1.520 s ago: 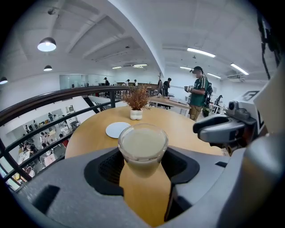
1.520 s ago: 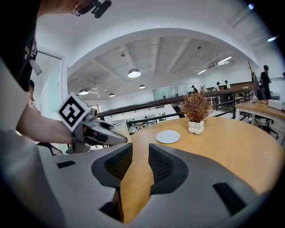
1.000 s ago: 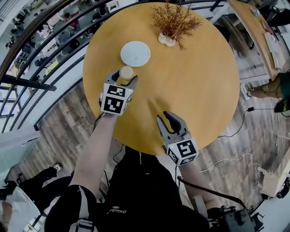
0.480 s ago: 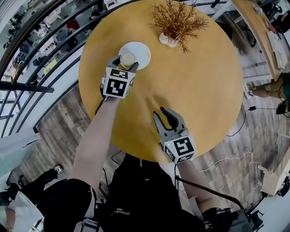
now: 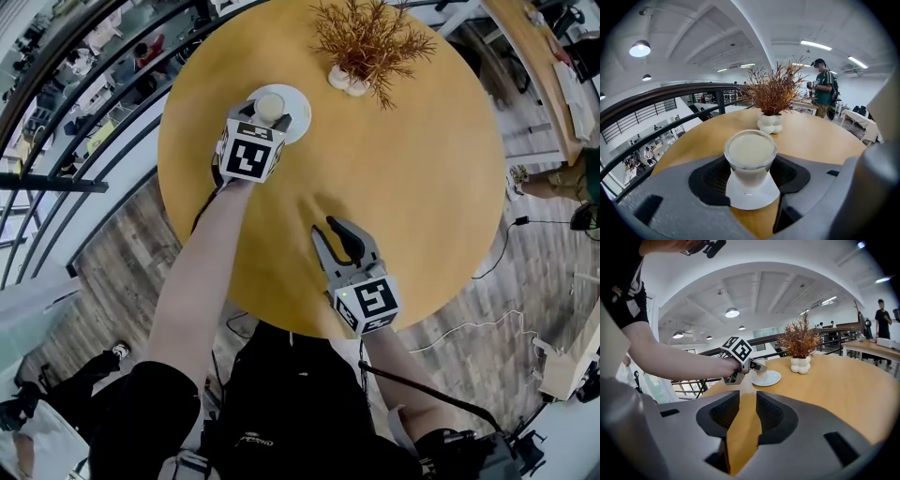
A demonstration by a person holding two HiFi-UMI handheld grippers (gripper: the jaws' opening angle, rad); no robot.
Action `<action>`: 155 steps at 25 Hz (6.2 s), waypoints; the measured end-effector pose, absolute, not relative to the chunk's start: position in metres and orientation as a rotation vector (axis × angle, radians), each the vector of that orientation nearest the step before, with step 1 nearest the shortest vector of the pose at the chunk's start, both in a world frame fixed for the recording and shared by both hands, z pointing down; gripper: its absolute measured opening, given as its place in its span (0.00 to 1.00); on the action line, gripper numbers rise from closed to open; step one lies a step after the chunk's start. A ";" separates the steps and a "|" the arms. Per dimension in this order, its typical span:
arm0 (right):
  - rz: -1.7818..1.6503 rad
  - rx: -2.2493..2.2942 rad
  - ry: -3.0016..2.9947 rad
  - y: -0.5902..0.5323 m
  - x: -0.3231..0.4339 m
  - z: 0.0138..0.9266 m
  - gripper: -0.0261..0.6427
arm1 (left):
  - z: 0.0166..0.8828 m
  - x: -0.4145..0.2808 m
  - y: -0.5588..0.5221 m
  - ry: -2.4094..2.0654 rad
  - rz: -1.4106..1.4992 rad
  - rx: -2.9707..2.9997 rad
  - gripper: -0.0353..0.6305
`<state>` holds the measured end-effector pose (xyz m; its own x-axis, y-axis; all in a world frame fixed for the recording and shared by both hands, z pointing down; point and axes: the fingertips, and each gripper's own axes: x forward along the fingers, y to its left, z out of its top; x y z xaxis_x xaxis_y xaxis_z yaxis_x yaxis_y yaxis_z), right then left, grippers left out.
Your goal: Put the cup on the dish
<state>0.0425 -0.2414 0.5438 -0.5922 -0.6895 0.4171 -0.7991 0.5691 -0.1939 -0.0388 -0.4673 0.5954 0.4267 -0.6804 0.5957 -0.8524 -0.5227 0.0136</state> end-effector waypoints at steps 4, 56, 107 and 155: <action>0.535 1.230 -2.507 -0.245 0.044 0.546 0.20 | 0.602 -0.037 -0.475 -1.312 0.794 2.360 0.44; 0.564 1.219 -2.503 -0.255 0.035 0.558 0.20 | 0.623 -0.040 -0.483 -1.297 0.849 2.354 0.45; 0.492 1.257 -2.534 -0.260 0.036 0.521 0.20 | 0.611 -0.044 -0.444 -1.259 0.821 2.313 0.45; 0.121 1.297 -2.809 -0.186 0.018 0.329 0.18 | 0.341 -0.048 -0.204 -1.461 0.227 2.683 0.06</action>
